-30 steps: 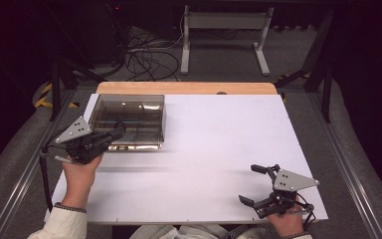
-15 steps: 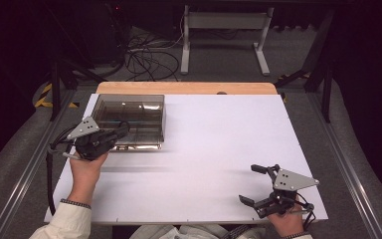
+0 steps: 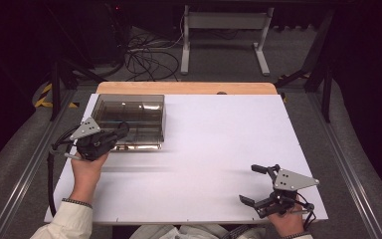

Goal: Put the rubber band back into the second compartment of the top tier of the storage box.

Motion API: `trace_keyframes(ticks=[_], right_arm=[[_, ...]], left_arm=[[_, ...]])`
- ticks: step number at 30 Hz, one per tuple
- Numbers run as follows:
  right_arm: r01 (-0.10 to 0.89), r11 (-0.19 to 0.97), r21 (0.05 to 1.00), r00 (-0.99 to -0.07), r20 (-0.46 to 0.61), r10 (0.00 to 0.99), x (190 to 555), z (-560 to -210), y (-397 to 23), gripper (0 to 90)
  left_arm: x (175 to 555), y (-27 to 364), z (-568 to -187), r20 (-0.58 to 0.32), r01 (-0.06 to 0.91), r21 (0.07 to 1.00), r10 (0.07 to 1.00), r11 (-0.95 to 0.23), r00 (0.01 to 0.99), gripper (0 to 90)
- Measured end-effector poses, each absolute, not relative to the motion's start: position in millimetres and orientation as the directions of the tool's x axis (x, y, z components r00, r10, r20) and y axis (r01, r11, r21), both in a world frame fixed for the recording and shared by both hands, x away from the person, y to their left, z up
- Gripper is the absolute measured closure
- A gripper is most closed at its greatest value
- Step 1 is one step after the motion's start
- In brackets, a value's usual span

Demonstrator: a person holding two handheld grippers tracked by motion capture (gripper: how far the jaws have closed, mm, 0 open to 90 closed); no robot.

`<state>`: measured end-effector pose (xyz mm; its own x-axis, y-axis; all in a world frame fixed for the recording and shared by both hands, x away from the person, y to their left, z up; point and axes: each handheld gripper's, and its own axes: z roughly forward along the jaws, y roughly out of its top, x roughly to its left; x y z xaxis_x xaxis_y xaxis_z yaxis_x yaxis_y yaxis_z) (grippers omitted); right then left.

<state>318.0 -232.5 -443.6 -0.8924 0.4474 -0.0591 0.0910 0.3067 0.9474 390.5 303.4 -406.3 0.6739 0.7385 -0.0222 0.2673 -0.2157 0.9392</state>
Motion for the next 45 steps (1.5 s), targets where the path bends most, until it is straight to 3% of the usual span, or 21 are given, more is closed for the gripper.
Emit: trace_keyframes(ticks=[21,24,28,45], right_arm=[[0.09,0.306,0.948,-0.893,-0.06,0.447,317,-443,-233,0.1],[0.089,0.306,0.948,-0.893,-0.06,0.447,317,-443,-233,0.1],[0.087,0.307,0.948,-0.893,-0.062,0.445,317,-443,-232,0.1],[0.091,0.308,0.947,-0.893,-0.06,0.447,318,-443,-232,0.1]], left_arm=[[391,306,-407,-0.046,0.301,0.929,0.737,-0.217,0.675,85.4],[390,305,-406,-0.053,0.305,0.93,0.744,-0.206,0.666,70.3],[389,306,-405,-0.057,0.299,0.934,0.749,-0.193,0.661,65.0],[382,306,-396,-0.053,0.265,0.947,0.723,-0.184,0.689,59.1]])
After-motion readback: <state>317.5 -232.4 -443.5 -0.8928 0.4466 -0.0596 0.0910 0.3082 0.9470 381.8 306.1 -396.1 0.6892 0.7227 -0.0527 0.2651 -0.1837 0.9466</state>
